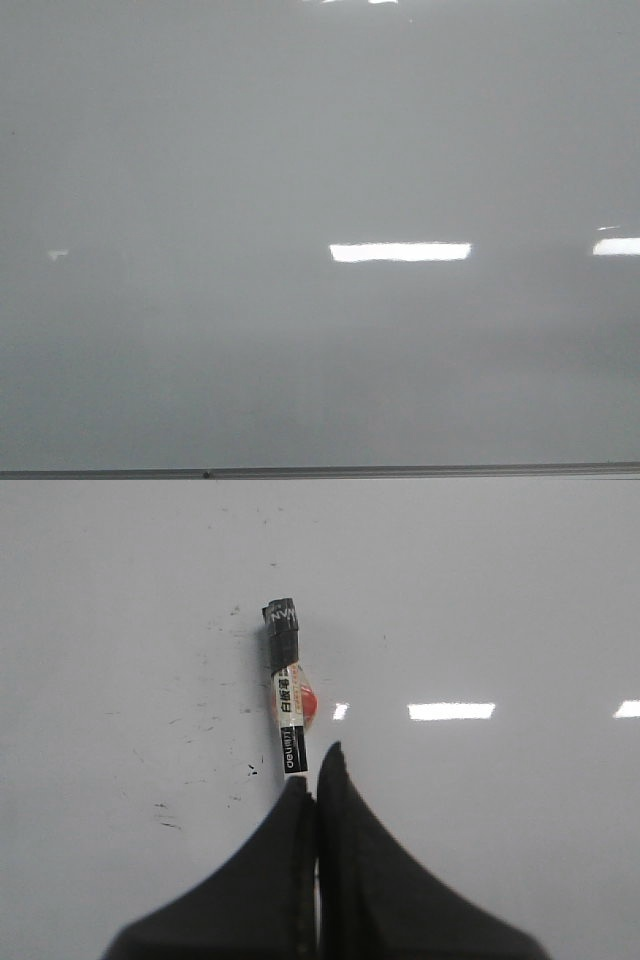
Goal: Write number 7 on whiteboard
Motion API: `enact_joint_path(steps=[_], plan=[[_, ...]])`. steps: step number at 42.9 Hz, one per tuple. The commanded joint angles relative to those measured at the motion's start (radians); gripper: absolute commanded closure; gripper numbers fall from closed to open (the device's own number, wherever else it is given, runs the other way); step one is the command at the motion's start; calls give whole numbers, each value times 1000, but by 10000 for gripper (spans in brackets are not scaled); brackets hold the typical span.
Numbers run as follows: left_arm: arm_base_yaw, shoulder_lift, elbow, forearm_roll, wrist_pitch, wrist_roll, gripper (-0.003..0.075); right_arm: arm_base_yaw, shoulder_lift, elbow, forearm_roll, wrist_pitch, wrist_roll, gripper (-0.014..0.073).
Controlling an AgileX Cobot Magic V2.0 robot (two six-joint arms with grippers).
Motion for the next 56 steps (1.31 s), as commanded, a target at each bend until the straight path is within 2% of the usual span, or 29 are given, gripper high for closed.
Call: enact_joint_path(steps=[1,56], plan=[[2,-15,5,-10,-75,-3,741,-2,-18,-4,-4,-73,1,655],[2,-15,5,0,-93,-3,741,-2,-18,-4,-4,-89,1,655]])
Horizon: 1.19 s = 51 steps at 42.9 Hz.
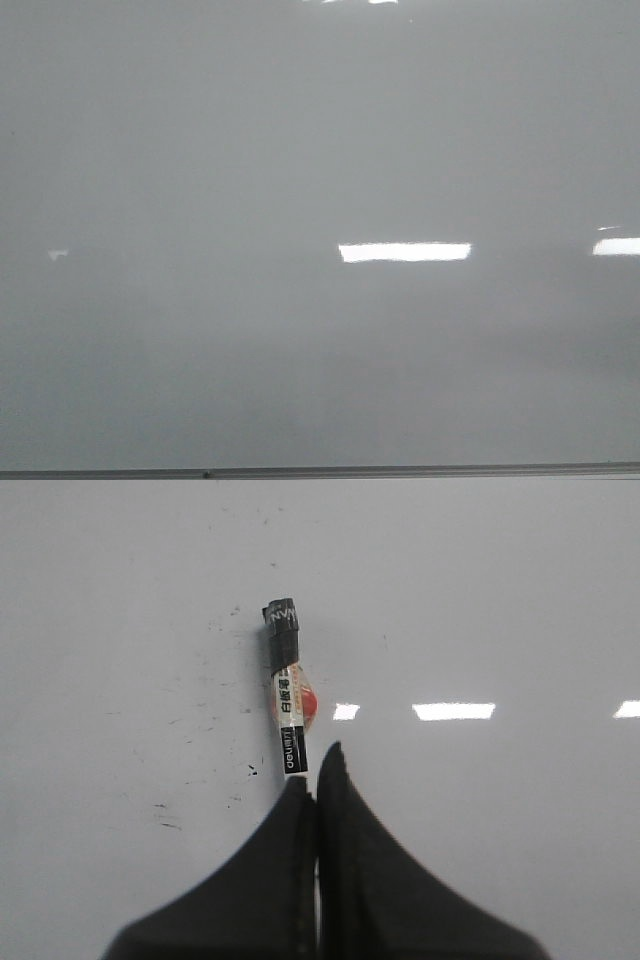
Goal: Write number 7 on whiteboard
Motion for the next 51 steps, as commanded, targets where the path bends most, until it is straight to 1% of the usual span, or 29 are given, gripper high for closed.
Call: enact_joint_path(steps=[1,4,9,12,16,22,27,31,37,39,41,42,43,44,45,46,49,50,51], plan=[[2,-15,5,0,-102,-3,741,-2,-18,-4,-4,-95,1,655],[2,-15,5,0,-145,-3,741,-2,-18,-8,-4,-126,1,655],[2,-15,-16,-13,-312,-3,741,-2,-18,-58,-4,-133,1,655],[2,-15,-64,-20,-339,-3,741,-2,-18,-128,-4,-107,4,655],[2,-5,-157,-18,-269,-3,741,-2,-5,-250,-4,10,4,653],[2,71,-300,35,-48,-3,741,-2,93,-414,-4,185,13,653],[2,182,-380,58,67,-3,741,-2,213,-497,-2,221,27,653],[2,258,-412,82,109,2,741,-2,285,-527,-2,218,27,653],[2,315,-417,86,81,2,739,-2,336,-532,-2,206,27,653],[2,319,-417,86,78,2,727,-2,337,-532,-2,210,27,645],[2,319,-417,86,78,2,681,-2,337,-532,-2,213,27,618],[2,319,-417,86,78,2,650,-2,337,-532,-2,212,27,587],[2,319,-417,84,78,2,614,-2,337,-532,-2,212,27,554],[2,319,-415,84,78,2,557,-2,337,-532,-2,212,27,516],[2,319,-415,84,78,2,525,-2,337,-532,-2,212,27,471],[2,319,-415,84,83,2,455,-2,337,-532,-2,212,27,403],[2,319,-415,84,87,2,293,-2,337,-532,-2,213,27,235],[2,319,-415,84,87,2,245,-2,337,-532,-2,213,27,165],[2,319,-415,84,87,2,188,-2,337,-532,-2,213,27,118]])
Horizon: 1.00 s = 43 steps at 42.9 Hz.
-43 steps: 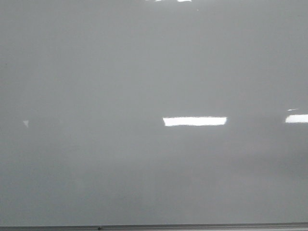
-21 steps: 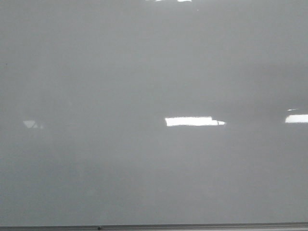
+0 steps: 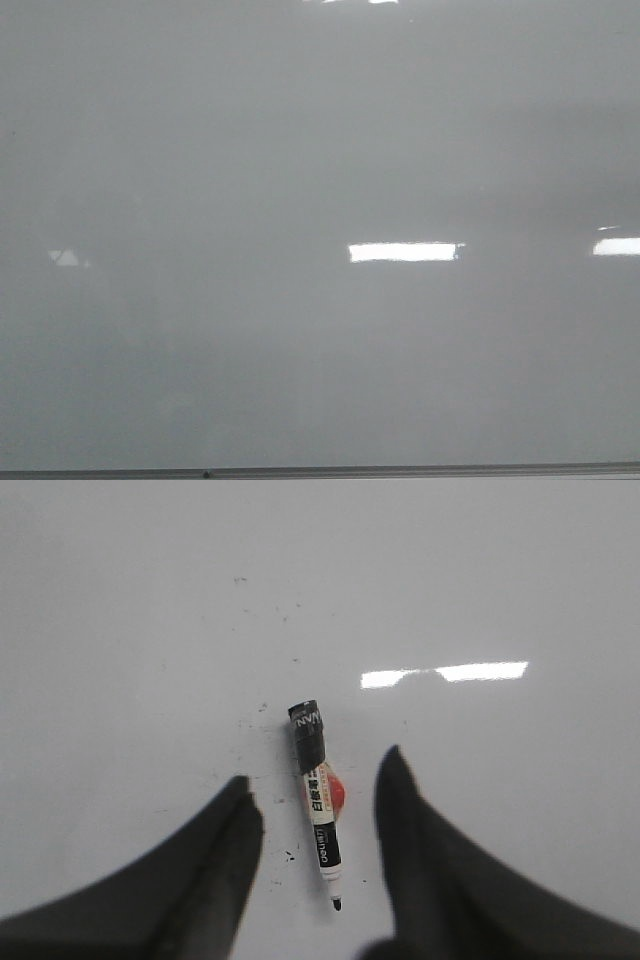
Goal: Write number 7 on whiteboard
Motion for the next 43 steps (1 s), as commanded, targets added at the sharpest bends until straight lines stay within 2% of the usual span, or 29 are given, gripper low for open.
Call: enact_joint_path(steps=[1,4,7,15,26,32,43], plan=[[2,15,-37,2,-75,0,155,-2,15,-35,-2,-74,0,89],[2,15,-37,2,-82,0,95,-2,15,-35,-2,-74,0,-10],[2,15,-37,-16,-82,0,96,-2,15,-35,-2,-74,0,-45],[2,143,-46,-97,-18,0,104,-2,15,-35,-2,-75,0,-39],[2,618,-194,-119,128,-82,104,-2,15,-35,-2,-75,0,-39],[23,794,-255,-117,69,-86,104,-2,15,-35,-2,-75,0,-39],[35,983,-265,-108,-159,-82,104,-2,15,-35,-2,-75,0,-39]])
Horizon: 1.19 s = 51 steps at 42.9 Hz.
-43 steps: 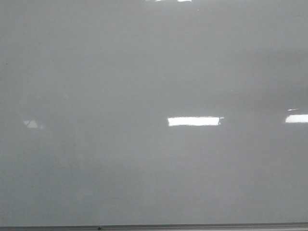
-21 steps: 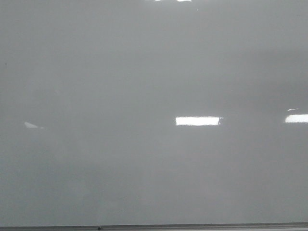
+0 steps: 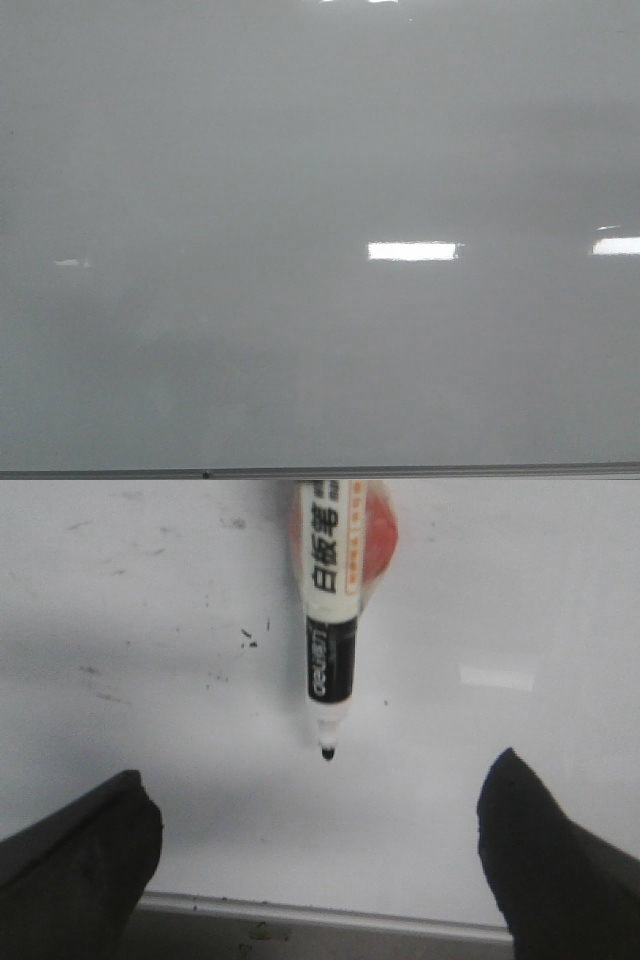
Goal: Write number 7 on whiteboard
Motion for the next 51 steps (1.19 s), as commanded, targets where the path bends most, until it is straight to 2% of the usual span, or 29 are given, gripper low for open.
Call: enact_joint_path(steps=[1,7,16,19,22,24,27,32,35,39,40,43,48,51], plan=[[-8,39,-31,2,-158,-5,104,-2,15,-32,-2,-77,-2,-39],[-10,98,-31,15,-271,-5,112,-2,15,-32,-2,-77,-2,-39],[-10,155,-31,21,-394,-5,322,-2,15,-32,-2,-77,-2,-39],[-10,167,-31,21,-407,-5,412,-2,15,-32,-2,-77,-2,-39],[-10,168,-31,21,-405,-5,547,-2,15,-32,-2,-77,-2,-39],[-10,168,-31,21,-405,-5,595,-2,15,-32,-2,-77,-2,-39],[-8,168,-31,21,-405,-5,633,-2,15,-32,-2,-77,-2,-39],[-8,164,-31,21,-380,-5,639,-2,15,-32,-2,-77,-2,-39],[-8,142,-35,10,-302,-5,640,-2,15,-32,-2,-77,-2,-39],[-10,101,-67,3,-120,-5,639,-2,15,-32,-2,-77,-2,-39],[-10,86,-80,0,-27,-5,639,-2,15,-32,-2,-77,-2,-39],[-12,56,-132,-19,131,0,639,-2,15,-32,-2,-77,-2,-39],[-45,33,-259,-35,458,123,639,-2,18,-32,-2,-65,-2,-39],[-79,33,-323,-35,554,179,639,-2,30,-32,-2,-48,-2,-39]])
